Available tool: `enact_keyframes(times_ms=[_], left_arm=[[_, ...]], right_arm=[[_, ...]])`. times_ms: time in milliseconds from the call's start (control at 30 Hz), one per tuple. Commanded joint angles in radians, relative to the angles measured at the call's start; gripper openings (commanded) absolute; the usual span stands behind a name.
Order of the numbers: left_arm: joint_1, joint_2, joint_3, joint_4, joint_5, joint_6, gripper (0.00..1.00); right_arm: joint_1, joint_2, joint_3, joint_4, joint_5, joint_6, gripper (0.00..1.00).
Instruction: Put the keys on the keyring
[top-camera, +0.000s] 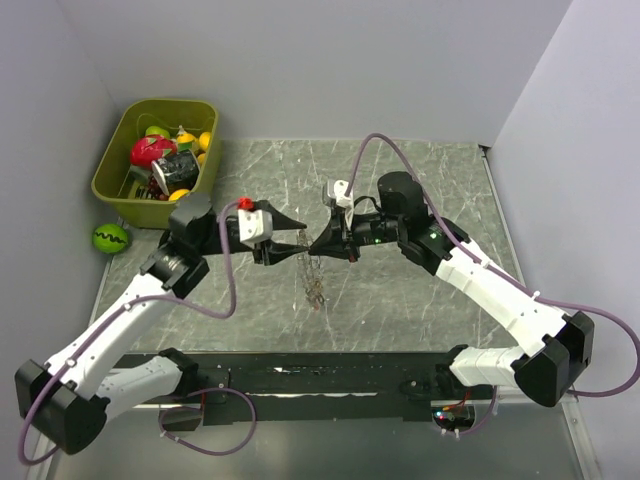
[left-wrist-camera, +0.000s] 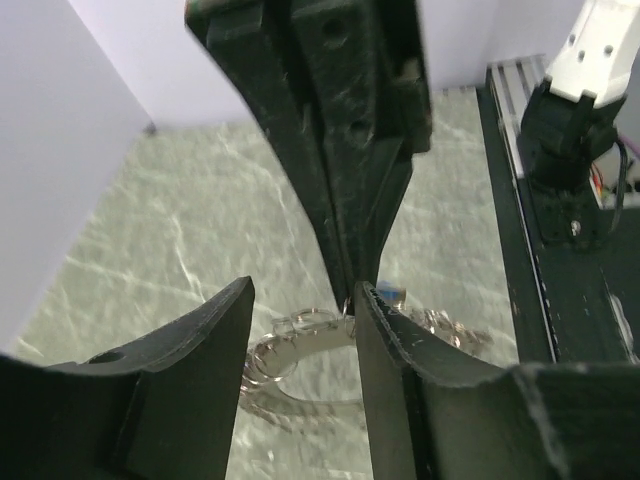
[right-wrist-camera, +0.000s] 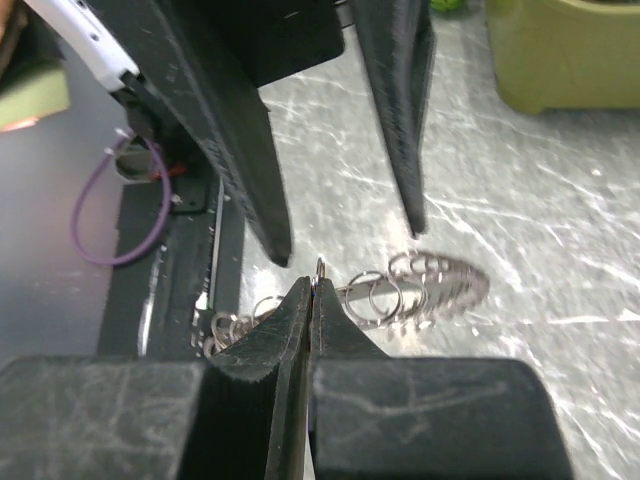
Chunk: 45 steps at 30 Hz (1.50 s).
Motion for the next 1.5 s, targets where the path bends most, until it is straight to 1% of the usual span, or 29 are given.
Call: enact_keyframes(times_ms=[0, 167, 233, 633, 733, 767, 800, 833, 867, 1100, 1467], left_arm=[[-0.008, 0.058, 0.085, -0.25, -0.008, 0.099, 0.5], [-0.013, 0.085, 0.115, -0.279, -0.01, 0.11, 0.45], [-0.014, 0.094, 0.124, -0.296, -0.01, 0.116, 0.44], [-0.048, 0.125, 0.124, -0.253, 0.001, 0.104, 0.33], [-0.059, 0.137, 0.13, -0.258, -0.002, 0.111, 0.24], [-0.063, 0.142, 0.133, -0.261, -0.004, 0.114, 0.17], [-0.065, 0.148, 0.136, -0.265, -0.004, 0.116, 0.13], [-0.065, 0.153, 0.138, -0.275, -0.004, 0.12, 0.05], [-0.068, 0.154, 0.141, -0.276, -0.002, 0.122, 0.01], [-0.071, 0.125, 0.093, -0.184, -0.001, 0.081, 0.01], [-0.074, 0.084, 0.037, -0.101, -0.011, 0.048, 0.01]], right_arm=[[0.007, 0.002, 0.067, -0.047, 0.05, -0.061, 0.0], [0.007, -0.007, 0.058, -0.044, 0.061, -0.065, 0.0], [0.007, -0.007, 0.056, -0.037, 0.064, -0.063, 0.0], [0.007, -0.007, 0.046, -0.024, 0.062, -0.054, 0.0], [0.007, -0.011, 0.042, -0.013, 0.062, -0.048, 0.0], [0.007, -0.006, 0.044, -0.014, 0.062, -0.048, 0.0], [0.009, -0.006, 0.046, -0.017, 0.061, -0.048, 0.0], [0.009, -0.003, 0.046, -0.017, 0.064, -0.046, 0.0], [0.007, 0.0, 0.047, -0.017, 0.065, -0.046, 0.0], [0.007, 0.002, 0.046, -0.011, 0.065, -0.042, 0.0], [0.009, -0.004, 0.039, 0.007, 0.07, -0.023, 0.0]])
